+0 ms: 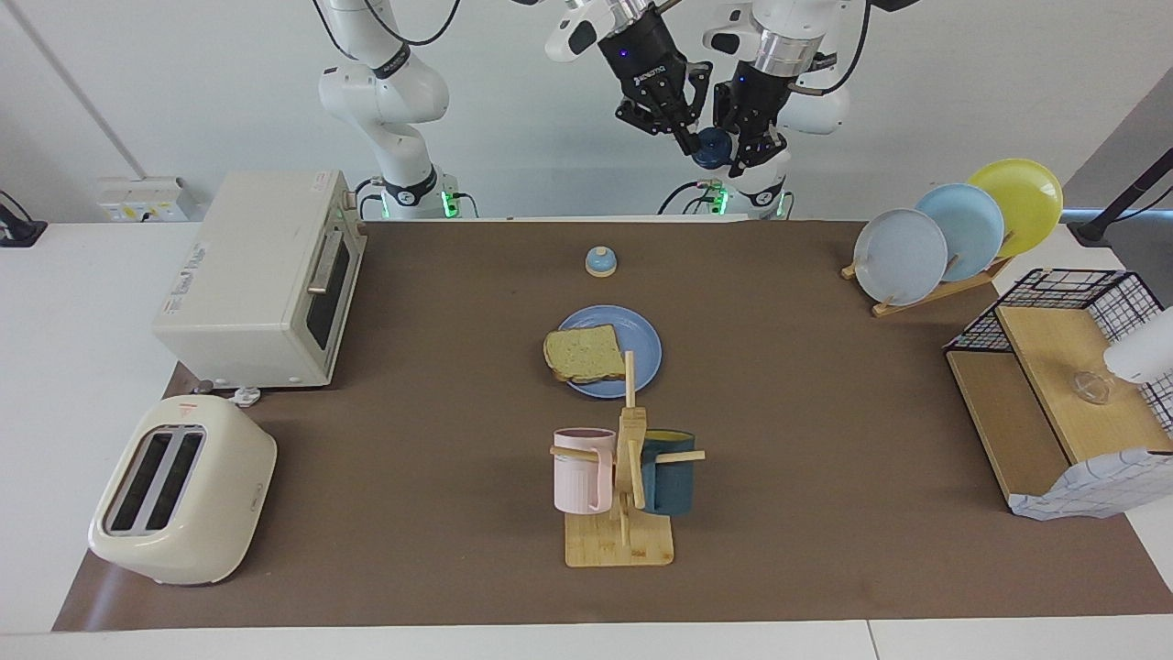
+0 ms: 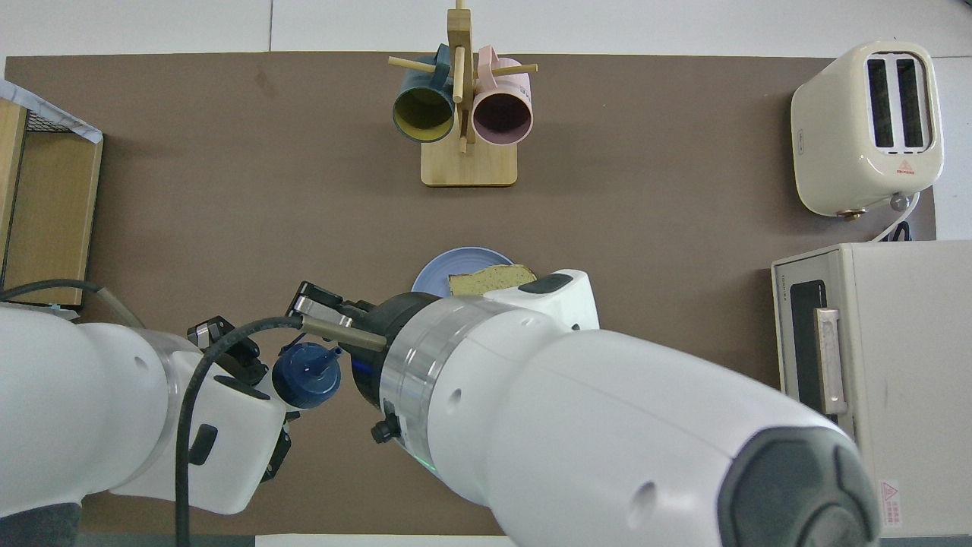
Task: Put bread on plate and add seasoning
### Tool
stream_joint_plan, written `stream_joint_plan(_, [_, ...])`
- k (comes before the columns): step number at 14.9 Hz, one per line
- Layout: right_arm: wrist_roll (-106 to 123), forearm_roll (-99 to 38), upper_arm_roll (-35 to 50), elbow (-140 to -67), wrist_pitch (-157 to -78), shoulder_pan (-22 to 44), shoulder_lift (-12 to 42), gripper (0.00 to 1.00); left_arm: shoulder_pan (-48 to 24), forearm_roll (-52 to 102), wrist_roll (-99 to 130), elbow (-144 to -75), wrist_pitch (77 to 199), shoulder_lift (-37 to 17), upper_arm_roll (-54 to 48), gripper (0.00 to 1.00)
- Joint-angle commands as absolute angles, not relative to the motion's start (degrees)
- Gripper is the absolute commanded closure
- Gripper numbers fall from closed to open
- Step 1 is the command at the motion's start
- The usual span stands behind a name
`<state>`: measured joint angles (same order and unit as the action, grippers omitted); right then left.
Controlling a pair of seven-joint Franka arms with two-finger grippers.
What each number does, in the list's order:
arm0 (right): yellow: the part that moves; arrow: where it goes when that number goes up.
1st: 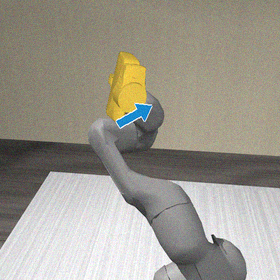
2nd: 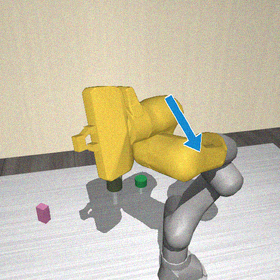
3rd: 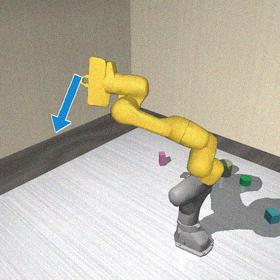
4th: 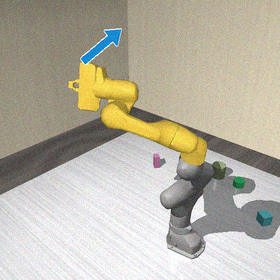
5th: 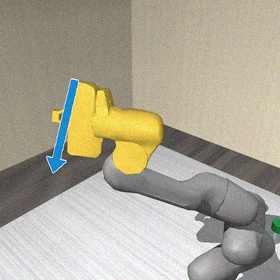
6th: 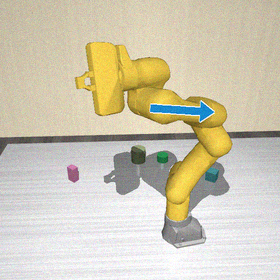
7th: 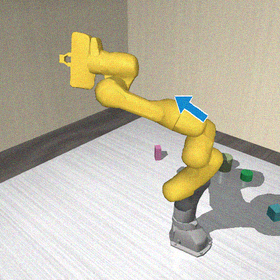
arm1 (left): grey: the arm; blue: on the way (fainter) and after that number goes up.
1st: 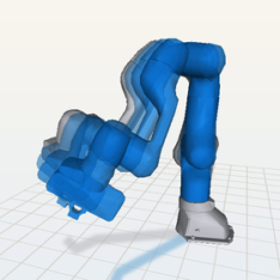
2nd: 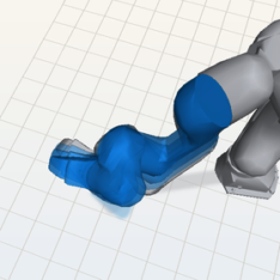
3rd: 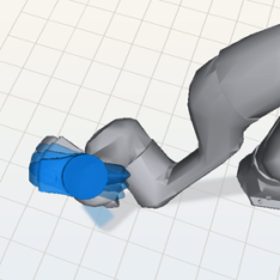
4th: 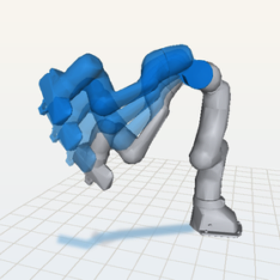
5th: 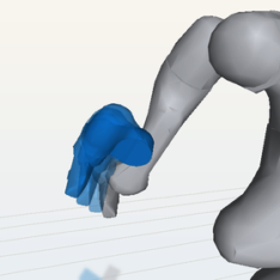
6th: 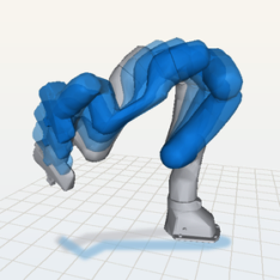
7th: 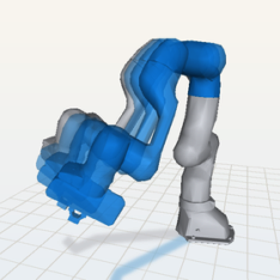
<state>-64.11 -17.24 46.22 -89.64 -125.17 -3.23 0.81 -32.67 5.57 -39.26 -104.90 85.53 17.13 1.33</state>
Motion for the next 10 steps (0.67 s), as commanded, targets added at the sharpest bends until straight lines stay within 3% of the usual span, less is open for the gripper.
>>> stream_joint_plan(1, [-64.7, -17.6, 46.7, -88.2, -126.3, -3.6, 1.7, 0.9, -33.2, 5.9, -39.1, -105.6, 85.0, 17.8, 1.1, 0.92])
stream_joint_plan(4, [-58.3, -16.6, 46.8, -88.9, -125.7, -3.5, 1.3, 0.8, -33.2, 5.9, -39.1, -105.6, 85.0, 17.8, 1.1, 0.92])
stream_joint_plan(5, [-57.0, -16.5, 46.6, -88.9, -125.4, -3.5, 1.3, 0.68, -33.2, 5.9, -39.1, -105.6, 85.0, 17.8, 1.1, 0.92])
stream_joint_plan(6, [-56.1, -16.5, 46.6, -88.9, -125.3, -3.6, 1.4, 0.42, -33.2, 5.9, -39.1, -105.6, 84.9, 17.8, 1.1, 0.92])
stream_joint_plan(7, [-55.9, -16.5, 46.5, -88.9, -125.2, -3.6, 1.3, 0.06, -33.2, 5.9, -39.1, -105.6, 84.9, 17.8, 1.1, 0.92])
stream_joint_plan(8, [-55.8, -16.5, 46.5, -88.9, -125.2, -3.6, 1.3, 0.0, -33.2, 5.9, -39.1, -105.6, 84.9, 17.8, 1.1, 0.92])
stream_joint_plan(10, [-54.4, -15.0, 46.4, -89.3, -124.7, -3.6, 1.2, 0.0, -33.2, 5.9, -39.1, -105.6, 84.9, 17.8, 1.1, 0.92])
